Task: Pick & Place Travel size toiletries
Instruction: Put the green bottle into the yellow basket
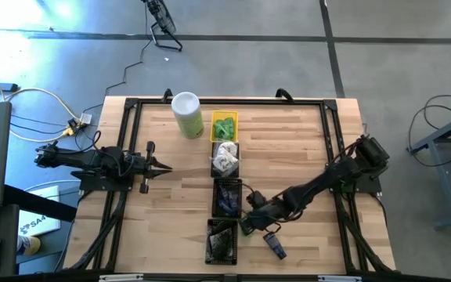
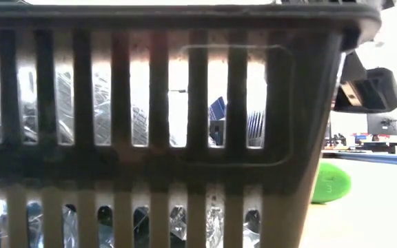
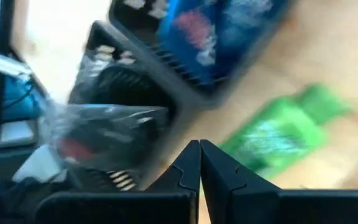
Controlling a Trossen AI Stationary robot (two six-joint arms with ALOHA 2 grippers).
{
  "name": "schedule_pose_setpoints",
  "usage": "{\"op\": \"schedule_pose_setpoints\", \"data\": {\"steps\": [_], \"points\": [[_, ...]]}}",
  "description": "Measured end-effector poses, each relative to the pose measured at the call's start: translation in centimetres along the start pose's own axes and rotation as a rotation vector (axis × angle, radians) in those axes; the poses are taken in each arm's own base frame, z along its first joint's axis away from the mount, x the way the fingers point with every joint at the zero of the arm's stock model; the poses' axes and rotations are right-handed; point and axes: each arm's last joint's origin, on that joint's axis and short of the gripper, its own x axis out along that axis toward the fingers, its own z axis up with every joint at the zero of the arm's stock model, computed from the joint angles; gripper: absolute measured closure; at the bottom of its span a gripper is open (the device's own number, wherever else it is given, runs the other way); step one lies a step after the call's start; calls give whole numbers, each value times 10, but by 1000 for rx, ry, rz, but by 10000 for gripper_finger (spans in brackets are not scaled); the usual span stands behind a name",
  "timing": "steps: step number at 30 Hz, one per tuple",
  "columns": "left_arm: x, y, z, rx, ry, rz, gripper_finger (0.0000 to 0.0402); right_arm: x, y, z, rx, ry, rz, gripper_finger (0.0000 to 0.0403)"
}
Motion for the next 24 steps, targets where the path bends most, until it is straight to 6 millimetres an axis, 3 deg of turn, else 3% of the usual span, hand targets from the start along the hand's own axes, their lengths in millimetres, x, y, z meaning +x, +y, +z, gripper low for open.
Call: {"op": "schedule_pose_setpoints", "data": {"steps": [10,17,24], "points": [[0,0,0,0,-1,0,378,7,13,2,-13,39,-108,400],[0,0,0,0,0,0,378,25,4,-2,-7,99,-149,400],[0,0,0,0,-1,0,378,24,1,-2,-17,70,-189,400]]}}
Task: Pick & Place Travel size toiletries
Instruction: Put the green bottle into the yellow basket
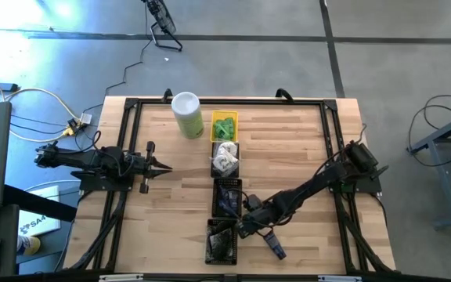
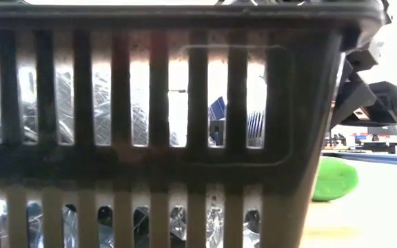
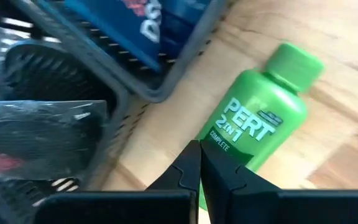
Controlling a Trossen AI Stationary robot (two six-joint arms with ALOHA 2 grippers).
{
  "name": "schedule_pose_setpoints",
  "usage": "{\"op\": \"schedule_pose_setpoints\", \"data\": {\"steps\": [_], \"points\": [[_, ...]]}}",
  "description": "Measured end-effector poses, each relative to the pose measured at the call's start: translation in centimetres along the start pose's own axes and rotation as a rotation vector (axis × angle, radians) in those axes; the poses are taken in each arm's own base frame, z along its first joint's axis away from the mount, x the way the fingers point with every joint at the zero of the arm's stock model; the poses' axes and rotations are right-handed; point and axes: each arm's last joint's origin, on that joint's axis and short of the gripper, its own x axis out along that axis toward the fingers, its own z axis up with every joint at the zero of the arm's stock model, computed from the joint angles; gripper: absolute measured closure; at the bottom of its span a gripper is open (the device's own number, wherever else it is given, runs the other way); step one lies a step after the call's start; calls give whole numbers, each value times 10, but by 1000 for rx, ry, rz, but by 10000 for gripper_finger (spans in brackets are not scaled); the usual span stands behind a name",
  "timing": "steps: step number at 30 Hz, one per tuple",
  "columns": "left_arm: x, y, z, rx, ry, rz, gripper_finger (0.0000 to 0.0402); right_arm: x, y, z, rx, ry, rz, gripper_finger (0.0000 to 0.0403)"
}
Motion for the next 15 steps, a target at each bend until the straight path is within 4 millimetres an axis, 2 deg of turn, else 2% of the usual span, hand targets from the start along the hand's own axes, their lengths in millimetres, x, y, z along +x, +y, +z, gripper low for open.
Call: {"op": "schedule_pose_setpoints", "data": {"steps": [8,15], "points": [[0,0,0,0,0,0,378,0,-14,3,4,-26,-133,400],[0,0,0,0,0,0,378,0,-17,13,12,-64,-163,400]]}}
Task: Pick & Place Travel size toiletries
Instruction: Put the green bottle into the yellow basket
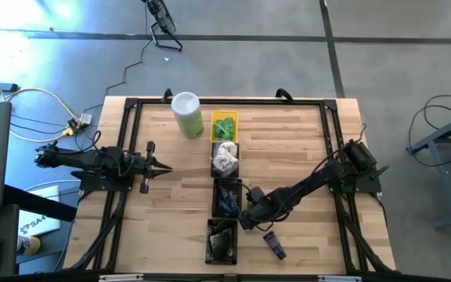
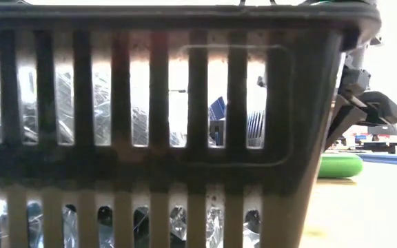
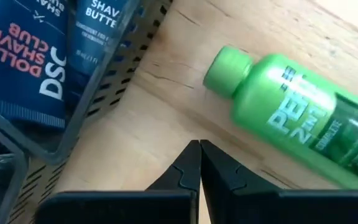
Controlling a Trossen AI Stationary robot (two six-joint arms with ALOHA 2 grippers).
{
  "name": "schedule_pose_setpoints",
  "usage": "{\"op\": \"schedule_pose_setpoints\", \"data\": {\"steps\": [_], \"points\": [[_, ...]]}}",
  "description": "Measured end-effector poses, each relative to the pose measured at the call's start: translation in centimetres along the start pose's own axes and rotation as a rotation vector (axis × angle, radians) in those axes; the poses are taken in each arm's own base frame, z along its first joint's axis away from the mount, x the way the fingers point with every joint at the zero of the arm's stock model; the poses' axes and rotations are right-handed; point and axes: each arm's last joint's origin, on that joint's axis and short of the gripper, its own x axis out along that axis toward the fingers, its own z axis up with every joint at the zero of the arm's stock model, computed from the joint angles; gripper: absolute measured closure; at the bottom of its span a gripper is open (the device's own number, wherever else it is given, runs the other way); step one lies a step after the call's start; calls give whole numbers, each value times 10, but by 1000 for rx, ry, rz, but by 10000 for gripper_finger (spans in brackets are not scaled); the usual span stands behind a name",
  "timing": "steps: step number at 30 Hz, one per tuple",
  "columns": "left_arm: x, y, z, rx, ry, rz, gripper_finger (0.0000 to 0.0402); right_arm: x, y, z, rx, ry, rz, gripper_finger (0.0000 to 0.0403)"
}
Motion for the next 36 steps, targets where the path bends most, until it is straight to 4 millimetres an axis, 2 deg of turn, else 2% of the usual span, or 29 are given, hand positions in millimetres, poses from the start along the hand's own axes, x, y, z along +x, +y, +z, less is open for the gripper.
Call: {"op": "schedule_pose_setpoints", "data": {"steps": [6,18,28,32,36], "points": [[0,0,0,0,0,0,378,0,-2,1,0,-39,-19,400],[0,0,0,0,0,0,378,-1,-16,4,-19,-111,-166,400],[0,0,0,0,0,0,378,-3,-23,4,-36,-109,-242,400],[0,0,0,0,0,0,378,-3,-22,4,-52,-108,-232,400],[0,0,0,0,0,0,378,-14,-14,6,-80,-108,-140,400]]}}
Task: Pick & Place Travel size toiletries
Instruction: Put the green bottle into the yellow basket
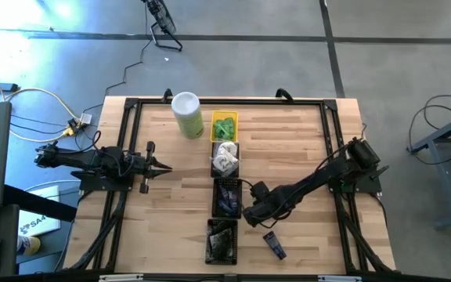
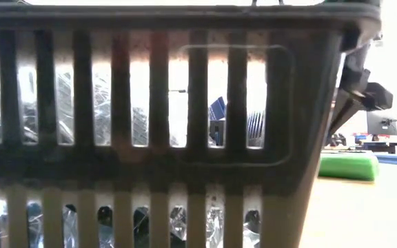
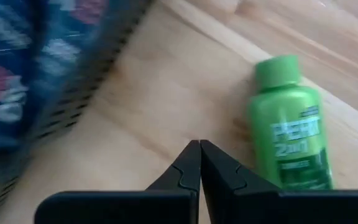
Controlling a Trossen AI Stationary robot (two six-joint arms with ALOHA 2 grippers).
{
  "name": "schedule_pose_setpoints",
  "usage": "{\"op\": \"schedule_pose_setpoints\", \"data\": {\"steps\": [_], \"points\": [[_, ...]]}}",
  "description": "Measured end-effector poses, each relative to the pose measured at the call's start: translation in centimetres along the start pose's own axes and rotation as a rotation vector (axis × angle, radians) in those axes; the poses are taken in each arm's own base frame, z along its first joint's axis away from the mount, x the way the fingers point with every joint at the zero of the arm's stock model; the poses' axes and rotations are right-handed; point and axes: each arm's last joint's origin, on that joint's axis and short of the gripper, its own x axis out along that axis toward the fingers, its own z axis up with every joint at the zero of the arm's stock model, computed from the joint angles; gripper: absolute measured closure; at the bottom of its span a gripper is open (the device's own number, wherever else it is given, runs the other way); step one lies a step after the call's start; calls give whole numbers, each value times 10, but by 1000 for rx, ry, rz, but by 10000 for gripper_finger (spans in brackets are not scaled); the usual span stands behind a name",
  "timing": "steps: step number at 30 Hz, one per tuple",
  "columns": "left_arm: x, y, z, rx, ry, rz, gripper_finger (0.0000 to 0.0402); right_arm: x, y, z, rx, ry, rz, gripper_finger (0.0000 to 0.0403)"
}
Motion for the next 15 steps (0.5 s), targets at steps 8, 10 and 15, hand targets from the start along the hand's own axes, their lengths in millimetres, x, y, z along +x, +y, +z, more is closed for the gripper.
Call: {"op": "schedule_pose_setpoints", "data": {"steps": [8,10,15], "points": [[0,0,0,0,0,-1,378,-34,-7,12,-67,-8,61,400],[0,0,0,0,0,-1,378,-40,-10,14,-93,-10,60,400],[0,0,0,0,0,-1,378,-40,-12,20,-135,-8,49,400]]}}
